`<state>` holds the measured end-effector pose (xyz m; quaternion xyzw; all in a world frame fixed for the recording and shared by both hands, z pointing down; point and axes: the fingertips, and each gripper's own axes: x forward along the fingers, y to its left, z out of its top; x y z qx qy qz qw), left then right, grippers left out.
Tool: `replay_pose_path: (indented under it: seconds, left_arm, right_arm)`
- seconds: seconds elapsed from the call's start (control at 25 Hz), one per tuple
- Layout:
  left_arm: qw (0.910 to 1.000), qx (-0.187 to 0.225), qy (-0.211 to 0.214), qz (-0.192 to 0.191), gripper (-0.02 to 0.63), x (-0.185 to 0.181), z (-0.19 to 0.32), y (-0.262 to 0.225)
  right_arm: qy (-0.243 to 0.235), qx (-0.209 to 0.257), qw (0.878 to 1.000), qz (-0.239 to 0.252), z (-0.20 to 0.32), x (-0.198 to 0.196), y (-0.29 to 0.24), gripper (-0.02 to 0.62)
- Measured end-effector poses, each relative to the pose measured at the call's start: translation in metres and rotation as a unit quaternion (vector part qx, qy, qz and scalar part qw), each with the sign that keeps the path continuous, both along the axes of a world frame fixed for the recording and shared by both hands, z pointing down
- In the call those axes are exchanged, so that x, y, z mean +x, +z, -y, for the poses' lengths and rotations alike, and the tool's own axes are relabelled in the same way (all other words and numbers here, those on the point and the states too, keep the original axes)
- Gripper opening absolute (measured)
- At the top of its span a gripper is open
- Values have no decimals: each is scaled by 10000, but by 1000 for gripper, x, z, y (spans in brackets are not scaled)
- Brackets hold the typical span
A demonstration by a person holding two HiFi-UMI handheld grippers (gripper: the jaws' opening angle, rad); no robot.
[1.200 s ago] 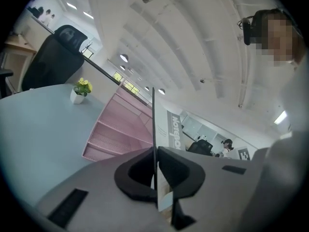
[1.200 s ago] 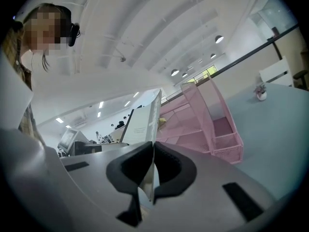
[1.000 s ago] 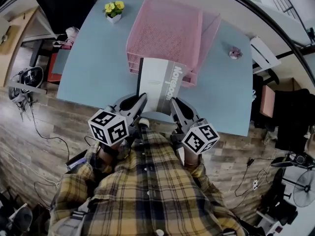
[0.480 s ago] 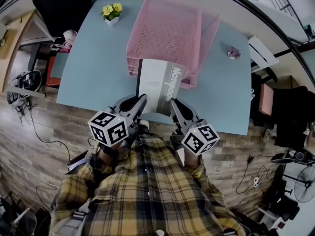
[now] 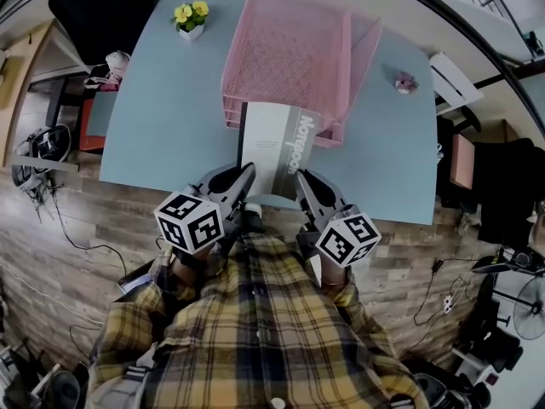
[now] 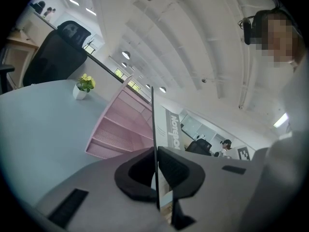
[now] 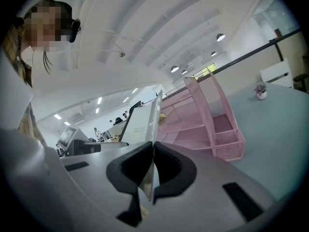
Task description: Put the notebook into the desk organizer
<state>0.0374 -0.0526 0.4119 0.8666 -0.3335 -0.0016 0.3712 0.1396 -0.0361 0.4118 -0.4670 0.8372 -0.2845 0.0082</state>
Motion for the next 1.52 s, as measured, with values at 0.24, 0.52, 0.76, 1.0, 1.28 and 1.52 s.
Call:
replay_pose_path:
  seconds: [0.24, 0.52, 0.76, 1.0, 1.28, 1.52]
  left_arm:
    - [9999, -158, 9, -10, 9, -1, -4, 9]
    - [9991, -431, 22, 29, 9, 1, -7, 28]
    - [9977, -666, 24, 78, 9, 2, -5, 45]
    - [9968, -796, 49, 28, 9, 2, 3, 53]
    - [9956, -929, 91, -79, 9, 5, 15, 60]
    - [9946, -1005, 125, -232, 9, 7, 31, 61]
  right_arm:
    - [-53, -125, 9999, -50, -4, -1, 7, 15]
    - [-86, -386, 9992, -57, -7, 0, 27, 15]
    - [-111, -602, 9981, -22, -4, 1, 44, 15]
    - [-107, -683, 9976, -29, 4, 1, 51, 15]
    - [-84, -747, 9971, -98, 17, 4, 58, 15]
    - [-89, -696, 9973, -193, 32, 6, 57, 15]
